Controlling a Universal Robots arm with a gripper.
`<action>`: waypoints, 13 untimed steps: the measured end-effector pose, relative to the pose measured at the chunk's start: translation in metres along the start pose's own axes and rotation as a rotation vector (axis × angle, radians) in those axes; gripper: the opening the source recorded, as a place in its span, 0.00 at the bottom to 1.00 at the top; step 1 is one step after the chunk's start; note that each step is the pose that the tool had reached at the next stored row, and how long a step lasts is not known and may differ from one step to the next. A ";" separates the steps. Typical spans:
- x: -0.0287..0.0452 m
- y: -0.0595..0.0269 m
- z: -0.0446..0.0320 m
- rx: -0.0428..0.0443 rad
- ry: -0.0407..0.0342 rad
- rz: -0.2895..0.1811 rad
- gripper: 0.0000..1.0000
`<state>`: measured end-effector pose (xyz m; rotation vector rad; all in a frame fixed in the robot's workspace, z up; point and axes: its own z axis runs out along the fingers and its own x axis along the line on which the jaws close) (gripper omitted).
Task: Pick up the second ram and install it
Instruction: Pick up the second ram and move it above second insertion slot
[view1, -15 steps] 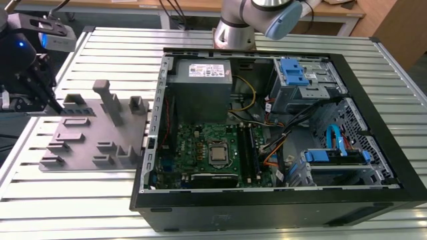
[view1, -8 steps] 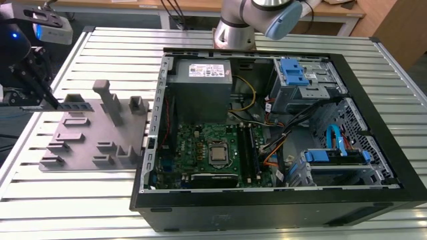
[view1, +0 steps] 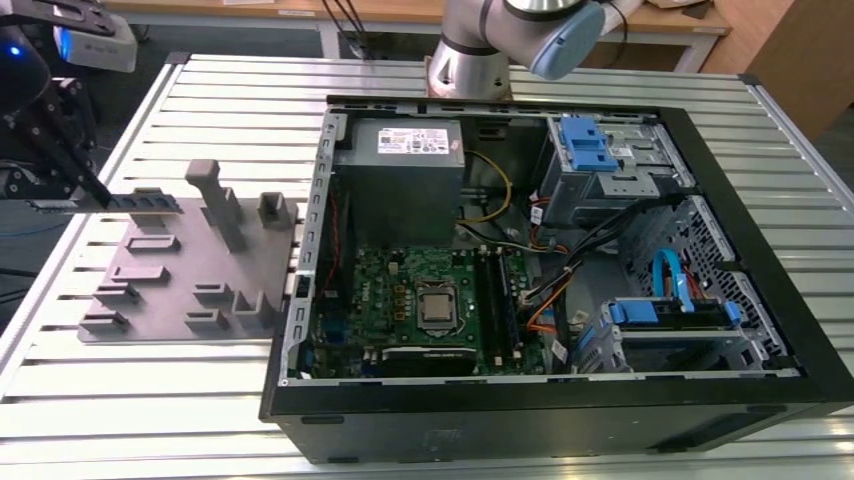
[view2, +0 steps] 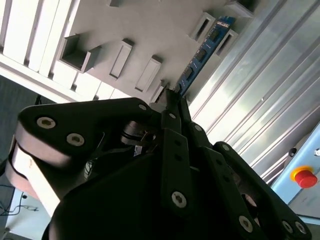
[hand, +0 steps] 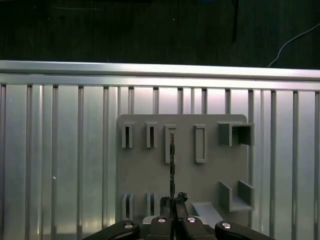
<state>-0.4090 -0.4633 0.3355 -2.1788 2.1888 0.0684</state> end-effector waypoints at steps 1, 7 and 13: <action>-0.0001 0.0000 -0.0021 0.0001 -0.0015 0.000 0.14; -0.0010 -0.0001 -0.0149 0.0001 -0.0033 0.000 0.14; -0.0020 -0.0002 -0.0296 0.0001 -0.0050 0.000 0.14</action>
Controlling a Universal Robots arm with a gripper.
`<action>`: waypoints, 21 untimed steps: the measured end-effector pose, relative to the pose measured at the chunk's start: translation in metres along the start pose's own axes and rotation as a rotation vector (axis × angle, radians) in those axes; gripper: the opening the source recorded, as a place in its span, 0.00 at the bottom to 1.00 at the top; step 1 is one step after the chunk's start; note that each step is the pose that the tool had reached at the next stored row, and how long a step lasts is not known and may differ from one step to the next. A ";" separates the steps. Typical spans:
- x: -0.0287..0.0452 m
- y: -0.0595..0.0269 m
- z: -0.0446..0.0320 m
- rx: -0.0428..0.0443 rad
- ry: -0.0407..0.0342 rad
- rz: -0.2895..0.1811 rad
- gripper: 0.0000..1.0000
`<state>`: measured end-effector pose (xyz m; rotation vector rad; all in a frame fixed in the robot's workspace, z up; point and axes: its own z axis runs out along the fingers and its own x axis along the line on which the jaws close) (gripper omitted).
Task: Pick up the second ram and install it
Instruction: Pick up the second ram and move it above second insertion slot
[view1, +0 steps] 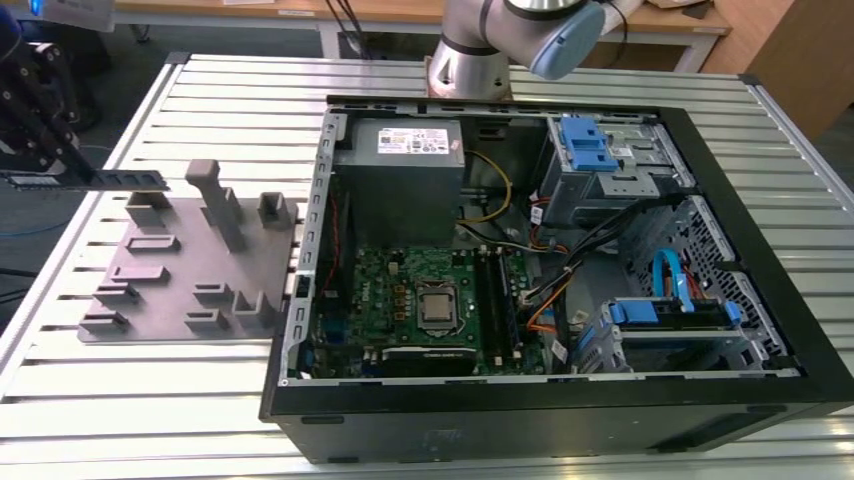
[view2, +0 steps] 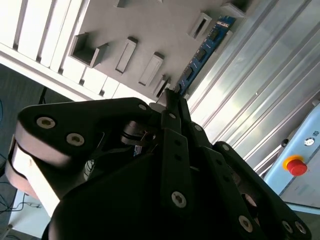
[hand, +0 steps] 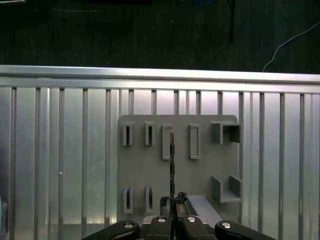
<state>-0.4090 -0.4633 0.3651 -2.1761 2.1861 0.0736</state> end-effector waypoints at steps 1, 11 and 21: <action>-0.0002 0.0000 -0.0020 -0.0001 -0.0005 0.000 0.14; -0.0012 -0.0001 -0.0167 -0.0002 -0.0058 0.000 0.14; -0.0026 -0.0003 -0.0361 -0.0001 -0.0035 0.000 0.14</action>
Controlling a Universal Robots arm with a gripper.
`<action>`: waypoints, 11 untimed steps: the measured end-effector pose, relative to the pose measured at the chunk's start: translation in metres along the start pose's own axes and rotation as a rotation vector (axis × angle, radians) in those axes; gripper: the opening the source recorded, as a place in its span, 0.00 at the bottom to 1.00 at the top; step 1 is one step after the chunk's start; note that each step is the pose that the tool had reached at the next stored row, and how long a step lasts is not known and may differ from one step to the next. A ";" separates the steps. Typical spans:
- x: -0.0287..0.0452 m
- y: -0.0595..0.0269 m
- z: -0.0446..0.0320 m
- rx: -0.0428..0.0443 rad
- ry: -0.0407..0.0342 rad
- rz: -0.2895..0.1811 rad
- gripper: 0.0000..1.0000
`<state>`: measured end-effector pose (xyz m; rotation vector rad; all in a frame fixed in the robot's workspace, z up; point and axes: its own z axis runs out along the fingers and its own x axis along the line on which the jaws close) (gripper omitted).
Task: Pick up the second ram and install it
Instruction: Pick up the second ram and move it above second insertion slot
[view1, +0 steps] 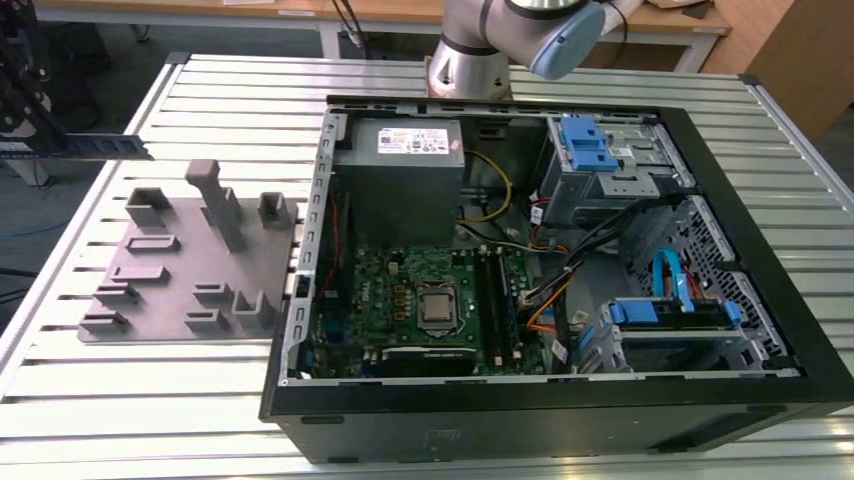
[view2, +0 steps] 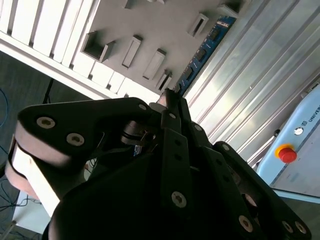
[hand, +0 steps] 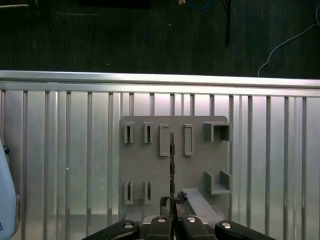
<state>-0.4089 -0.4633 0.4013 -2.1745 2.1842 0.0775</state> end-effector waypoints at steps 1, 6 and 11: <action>-0.0001 0.0000 -0.0003 0.0003 0.0059 0.000 0.14; 0.0000 0.0000 -0.0008 0.0001 0.0224 0.000 0.14; -0.0001 0.0000 -0.0008 0.0001 0.0224 0.000 0.14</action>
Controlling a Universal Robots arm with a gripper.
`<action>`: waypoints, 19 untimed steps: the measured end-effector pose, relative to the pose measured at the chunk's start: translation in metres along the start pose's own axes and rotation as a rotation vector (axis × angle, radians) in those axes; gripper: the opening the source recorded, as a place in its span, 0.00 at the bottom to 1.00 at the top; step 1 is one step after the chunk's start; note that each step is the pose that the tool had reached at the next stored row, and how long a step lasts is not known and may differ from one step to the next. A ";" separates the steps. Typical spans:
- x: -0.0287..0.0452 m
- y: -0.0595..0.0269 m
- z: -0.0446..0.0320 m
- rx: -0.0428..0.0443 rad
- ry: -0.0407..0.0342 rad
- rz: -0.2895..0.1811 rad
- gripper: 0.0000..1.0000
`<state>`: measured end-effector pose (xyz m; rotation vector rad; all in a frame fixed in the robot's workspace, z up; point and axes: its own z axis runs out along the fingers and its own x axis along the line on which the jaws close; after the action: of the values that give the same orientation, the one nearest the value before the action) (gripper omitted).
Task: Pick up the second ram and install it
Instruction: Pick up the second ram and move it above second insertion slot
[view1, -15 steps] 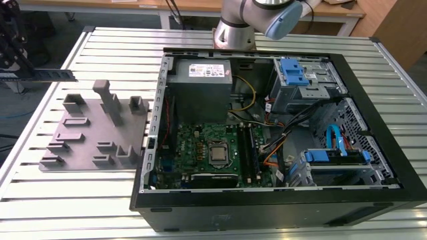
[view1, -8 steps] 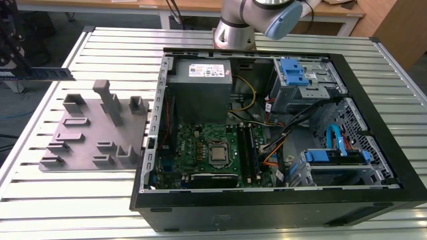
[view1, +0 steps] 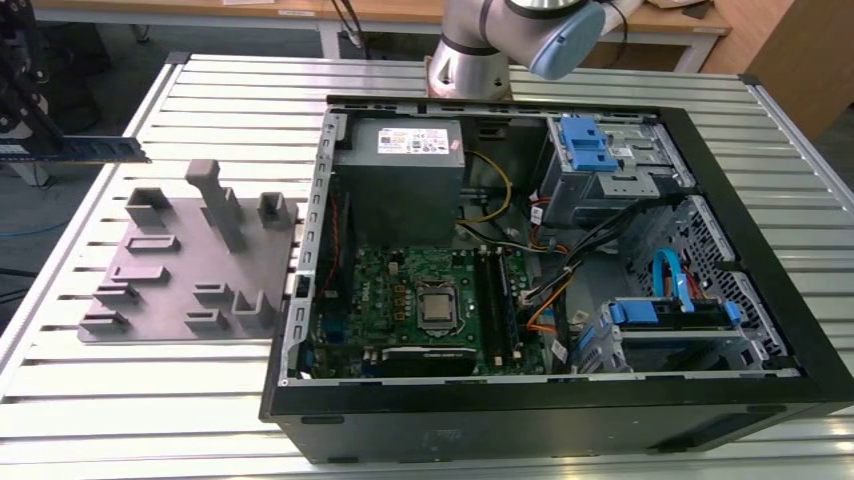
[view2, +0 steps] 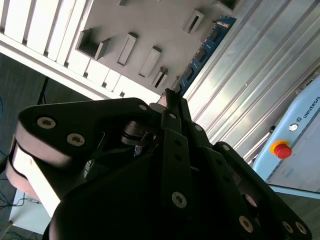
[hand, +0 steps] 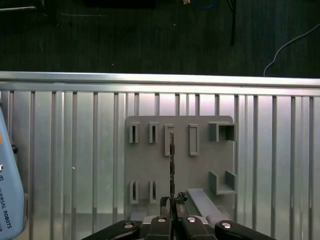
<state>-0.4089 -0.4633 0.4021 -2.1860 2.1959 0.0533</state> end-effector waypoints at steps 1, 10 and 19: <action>-0.0001 -0.0007 0.0000 0.0000 0.0000 0.000 0.14; -0.0001 -0.0203 0.0001 -0.0011 0.0000 0.000 0.14; -0.0001 -0.0357 0.0002 -0.0016 0.0000 0.000 0.14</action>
<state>-0.3732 -0.4633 0.4021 -2.1867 2.1966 0.0551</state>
